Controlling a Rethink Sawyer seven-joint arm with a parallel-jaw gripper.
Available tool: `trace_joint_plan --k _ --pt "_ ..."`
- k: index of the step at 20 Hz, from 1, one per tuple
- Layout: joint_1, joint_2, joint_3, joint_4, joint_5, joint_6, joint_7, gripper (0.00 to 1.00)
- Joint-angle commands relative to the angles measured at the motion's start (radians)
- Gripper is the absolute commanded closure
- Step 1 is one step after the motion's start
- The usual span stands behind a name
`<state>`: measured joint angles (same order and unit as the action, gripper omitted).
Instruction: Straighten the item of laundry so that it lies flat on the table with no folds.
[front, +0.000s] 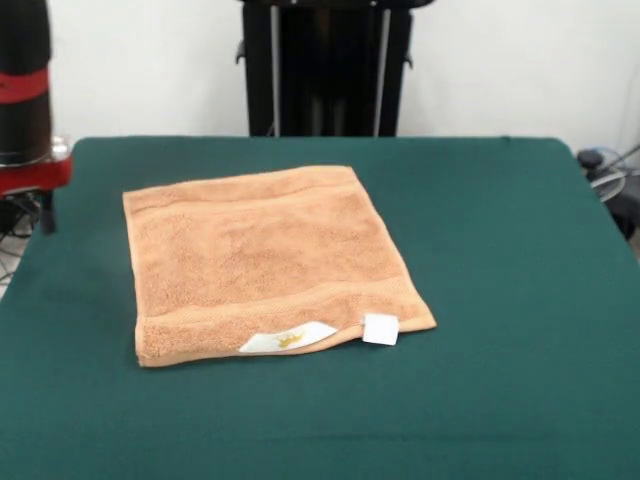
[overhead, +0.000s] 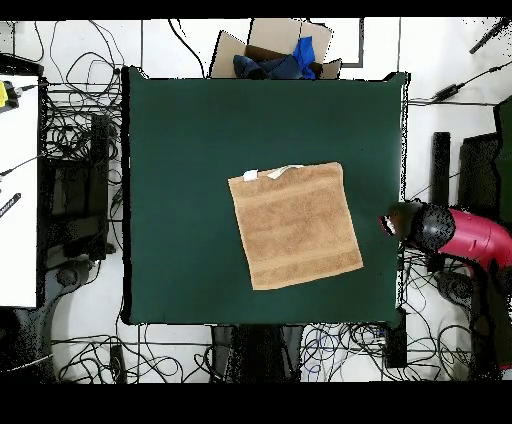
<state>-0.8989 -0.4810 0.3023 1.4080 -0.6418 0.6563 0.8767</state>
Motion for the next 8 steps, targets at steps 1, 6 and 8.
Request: trace_joint_plan --k 1,6,8 --pt "0.052 0.066 0.124 -0.046 -0.038 -0.004 -0.106 0.00" --pt "0.107 0.054 0.066 0.006 -0.005 -0.076 0.027 0.00" --pt "0.163 0.047 0.016 0.038 0.023 -0.124 0.187 0.00"
